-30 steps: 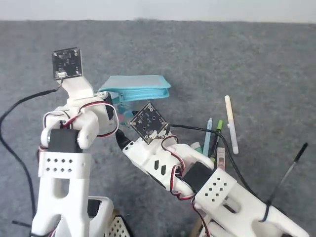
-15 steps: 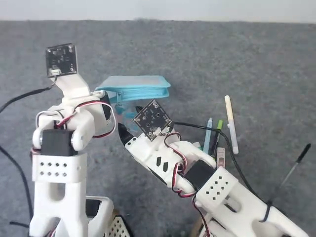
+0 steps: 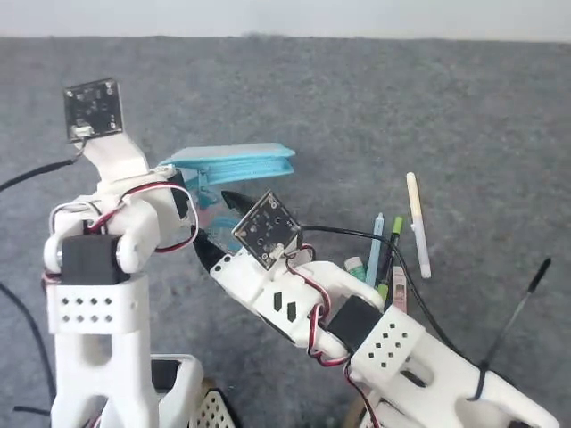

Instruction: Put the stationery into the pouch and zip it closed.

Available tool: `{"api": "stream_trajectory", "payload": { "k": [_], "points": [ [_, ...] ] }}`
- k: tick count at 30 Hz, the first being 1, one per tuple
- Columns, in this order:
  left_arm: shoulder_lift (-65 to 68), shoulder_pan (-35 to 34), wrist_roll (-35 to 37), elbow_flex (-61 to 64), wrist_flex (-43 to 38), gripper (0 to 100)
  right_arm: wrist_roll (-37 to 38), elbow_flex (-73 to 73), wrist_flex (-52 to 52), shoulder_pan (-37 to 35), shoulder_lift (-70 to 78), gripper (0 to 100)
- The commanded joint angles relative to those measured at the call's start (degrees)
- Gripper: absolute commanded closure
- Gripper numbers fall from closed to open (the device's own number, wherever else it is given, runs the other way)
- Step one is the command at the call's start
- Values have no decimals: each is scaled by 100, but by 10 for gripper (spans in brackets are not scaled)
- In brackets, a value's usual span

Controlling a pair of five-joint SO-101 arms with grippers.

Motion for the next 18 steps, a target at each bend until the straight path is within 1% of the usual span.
{"api": "stream_trajectory", "payload": {
  "k": [1,10,15,18],
  "points": [
    [-70,-35,62,-382,18,989,35,-132,-251,-40,-198,786],
    [-70,26,-44,-576,264,989,53,-132,-268,48,31,796],
    [-70,114,-246,-655,413,989,70,-141,-444,101,13,935],
    [-70,123,-360,-655,404,989,70,-141,-479,110,22,954]
  ]
}}
